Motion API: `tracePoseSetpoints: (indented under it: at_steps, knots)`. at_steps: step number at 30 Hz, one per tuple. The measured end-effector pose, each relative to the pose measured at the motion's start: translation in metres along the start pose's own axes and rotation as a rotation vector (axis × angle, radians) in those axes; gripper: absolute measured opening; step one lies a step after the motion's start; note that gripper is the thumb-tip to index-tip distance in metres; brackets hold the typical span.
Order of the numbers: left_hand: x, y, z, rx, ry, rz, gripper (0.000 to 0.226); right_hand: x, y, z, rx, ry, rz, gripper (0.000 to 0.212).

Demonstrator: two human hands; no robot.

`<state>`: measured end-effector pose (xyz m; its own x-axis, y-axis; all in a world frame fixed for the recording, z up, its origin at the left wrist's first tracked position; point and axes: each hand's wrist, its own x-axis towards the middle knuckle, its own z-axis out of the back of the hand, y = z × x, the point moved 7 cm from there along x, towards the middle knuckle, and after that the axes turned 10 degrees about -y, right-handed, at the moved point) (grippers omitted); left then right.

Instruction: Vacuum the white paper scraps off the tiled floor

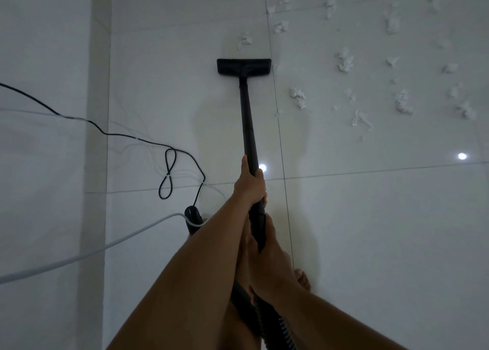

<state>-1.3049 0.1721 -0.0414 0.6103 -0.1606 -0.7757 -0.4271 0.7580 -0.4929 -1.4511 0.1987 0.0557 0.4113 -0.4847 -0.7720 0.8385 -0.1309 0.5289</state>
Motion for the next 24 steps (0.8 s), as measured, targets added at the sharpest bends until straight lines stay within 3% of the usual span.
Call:
tracePoseSetpoints:
  at_steps: [24]
  knots:
    - [0.077, -0.057, 0.003, -0.019, -0.045, -0.011, 0.066, 0.076, 0.054, 0.016, -0.040, -0.023, -0.026, 0.066]
